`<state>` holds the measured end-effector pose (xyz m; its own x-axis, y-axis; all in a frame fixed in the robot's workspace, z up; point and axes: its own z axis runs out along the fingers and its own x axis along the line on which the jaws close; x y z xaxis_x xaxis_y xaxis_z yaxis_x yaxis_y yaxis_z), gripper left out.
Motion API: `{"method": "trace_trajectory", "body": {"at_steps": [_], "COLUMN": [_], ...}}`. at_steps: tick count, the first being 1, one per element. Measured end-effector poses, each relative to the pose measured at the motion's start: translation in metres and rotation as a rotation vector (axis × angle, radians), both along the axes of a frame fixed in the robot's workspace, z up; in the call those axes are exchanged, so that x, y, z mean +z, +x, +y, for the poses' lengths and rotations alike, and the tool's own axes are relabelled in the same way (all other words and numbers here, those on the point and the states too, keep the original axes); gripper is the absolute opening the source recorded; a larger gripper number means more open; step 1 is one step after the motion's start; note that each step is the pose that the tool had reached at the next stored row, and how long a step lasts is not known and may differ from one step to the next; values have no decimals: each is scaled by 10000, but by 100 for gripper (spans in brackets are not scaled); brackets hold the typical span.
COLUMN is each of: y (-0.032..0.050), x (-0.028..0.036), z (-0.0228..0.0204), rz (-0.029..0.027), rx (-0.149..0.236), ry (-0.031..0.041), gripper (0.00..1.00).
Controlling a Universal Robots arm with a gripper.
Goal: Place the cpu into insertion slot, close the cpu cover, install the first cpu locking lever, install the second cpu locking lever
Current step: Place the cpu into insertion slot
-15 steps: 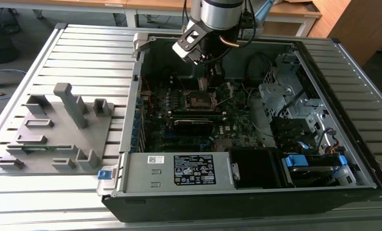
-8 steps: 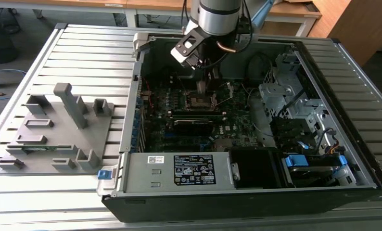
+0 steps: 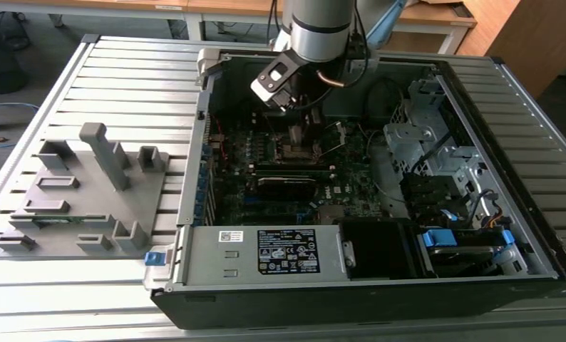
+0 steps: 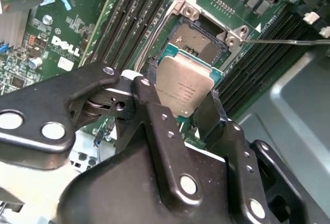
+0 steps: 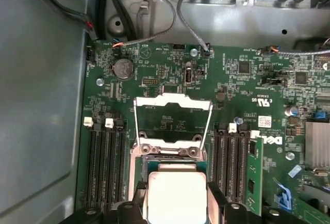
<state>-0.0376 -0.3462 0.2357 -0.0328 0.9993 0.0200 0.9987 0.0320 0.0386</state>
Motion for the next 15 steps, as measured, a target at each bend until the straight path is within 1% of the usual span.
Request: {"method": "trace_trajectory", "body": {"at_steps": [9, 15], "y": [-26, -57], "x": [-100, -179], "z": [0, 0], "rz": [-1, -1], "rx": [-135, -218], "ry": [0, 1], "gripper": [54, 54]}}
